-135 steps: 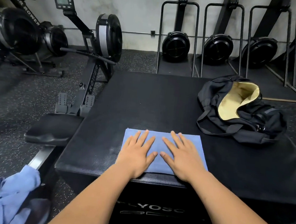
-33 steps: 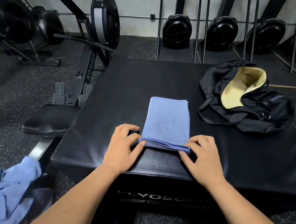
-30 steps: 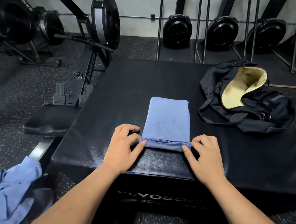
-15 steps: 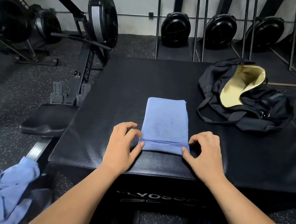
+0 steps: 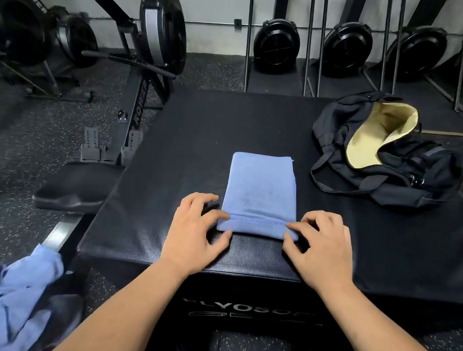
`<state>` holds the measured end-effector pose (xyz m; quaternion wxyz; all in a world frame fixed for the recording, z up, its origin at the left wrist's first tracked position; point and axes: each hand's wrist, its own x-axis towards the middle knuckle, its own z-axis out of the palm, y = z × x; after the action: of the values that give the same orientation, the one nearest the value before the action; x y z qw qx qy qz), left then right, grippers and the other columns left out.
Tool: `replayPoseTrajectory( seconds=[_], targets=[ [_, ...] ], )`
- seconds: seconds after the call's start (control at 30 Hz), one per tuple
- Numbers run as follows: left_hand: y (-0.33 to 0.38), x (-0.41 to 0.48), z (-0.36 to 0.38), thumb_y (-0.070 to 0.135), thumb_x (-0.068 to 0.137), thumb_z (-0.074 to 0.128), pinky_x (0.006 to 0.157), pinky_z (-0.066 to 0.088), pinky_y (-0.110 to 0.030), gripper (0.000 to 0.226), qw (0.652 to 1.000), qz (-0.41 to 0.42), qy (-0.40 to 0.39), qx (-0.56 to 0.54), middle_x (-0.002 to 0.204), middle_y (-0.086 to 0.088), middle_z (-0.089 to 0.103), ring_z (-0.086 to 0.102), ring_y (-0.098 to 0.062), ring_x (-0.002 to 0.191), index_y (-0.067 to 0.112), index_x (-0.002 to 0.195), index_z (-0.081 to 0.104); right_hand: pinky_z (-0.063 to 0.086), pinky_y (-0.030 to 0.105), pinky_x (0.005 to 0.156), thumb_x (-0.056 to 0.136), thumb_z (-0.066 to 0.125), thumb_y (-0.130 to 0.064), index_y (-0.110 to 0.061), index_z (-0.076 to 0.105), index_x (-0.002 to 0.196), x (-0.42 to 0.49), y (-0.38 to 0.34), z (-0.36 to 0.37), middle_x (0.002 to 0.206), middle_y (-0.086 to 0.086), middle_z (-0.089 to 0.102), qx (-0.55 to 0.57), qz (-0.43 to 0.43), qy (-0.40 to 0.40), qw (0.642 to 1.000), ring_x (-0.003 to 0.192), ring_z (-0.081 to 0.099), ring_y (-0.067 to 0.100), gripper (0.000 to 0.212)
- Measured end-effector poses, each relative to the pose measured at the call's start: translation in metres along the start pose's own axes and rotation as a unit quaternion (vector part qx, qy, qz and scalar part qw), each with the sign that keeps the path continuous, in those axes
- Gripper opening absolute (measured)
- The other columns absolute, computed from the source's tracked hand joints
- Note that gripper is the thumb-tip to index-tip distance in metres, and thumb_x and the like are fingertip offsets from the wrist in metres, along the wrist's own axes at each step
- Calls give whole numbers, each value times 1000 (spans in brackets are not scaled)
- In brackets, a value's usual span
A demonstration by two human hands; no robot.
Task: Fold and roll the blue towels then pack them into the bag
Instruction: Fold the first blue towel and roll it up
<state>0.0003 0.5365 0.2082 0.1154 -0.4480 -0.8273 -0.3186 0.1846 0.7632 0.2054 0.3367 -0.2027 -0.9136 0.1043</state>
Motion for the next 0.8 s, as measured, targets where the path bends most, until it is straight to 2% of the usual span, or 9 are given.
replayPoseTrajectory(
  seconds=[0.07, 0.17, 0.33, 0.43, 0.6, 0.8],
  targets=[
    [1, 1, -1, 38, 81, 77, 112, 40, -43, 32, 1000, -4, -18, 0, 138, 3, 53, 44, -25, 134, 29, 111, 75, 39, 38, 83, 77, 75, -43, -28, 78, 100, 1, -1, -2, 108, -7, 58, -3, -3, -30, 1000, 107, 53, 25, 28],
    [0, 1, -1, 33, 83, 76, 112, 40, -44, 30, 1000, -17, -14, -2, 140, 4, 52, 43, -25, 136, 30, 113, 75, 39, 37, 86, 72, 77, -44, -26, 75, 105, 2, -1, -3, 113, -6, 55, -12, -10, -67, 998, 111, 51, 24, 38],
    [-3, 2, 1, 39, 95, 72, 112, 41, -46, 23, 999, -43, -9, -2, 141, 6, 52, 41, -24, 138, 33, 117, 76, 44, 42, 87, 80, 82, -32, -28, 77, 105, 2, 2, -1, 110, -9, 54, 11, 36, -52, 998, 109, 49, 23, 26],
    [-5, 3, 2, 44, 101, 67, 114, 39, -46, 22, 998, -57, -9, -15, 141, 9, 52, 39, -21, 138, 32, 116, 77, 46, 45, 90, 86, 82, -35, -28, 79, 104, 4, 8, 2, 110, -11, 52, 55, 67, -44, 995, 108, 46, 21, 20],
    [-7, 2, 3, 48, 102, 60, 115, 38, -46, 27, 996, -69, -14, -46, 142, 14, 52, 36, -16, 139, 28, 103, 78, 47, 40, 93, 88, 77, -43, -25, 80, 91, 7, 11, 5, 106, -16, 55, 107, 105, -41, 988, 109, 44, 18, 18],
    [-7, 2, 3, 54, 100, 57, 115, 37, -45, 32, 995, -76, -17, -56, 140, 16, 54, 35, -12, 140, 29, 88, 75, 46, 33, 88, 82, 84, -40, -28, 73, 74, 9, 8, 2, 98, -19, 57, 136, 135, -46, 980, 108, 44, 16, 18]
  ],
)
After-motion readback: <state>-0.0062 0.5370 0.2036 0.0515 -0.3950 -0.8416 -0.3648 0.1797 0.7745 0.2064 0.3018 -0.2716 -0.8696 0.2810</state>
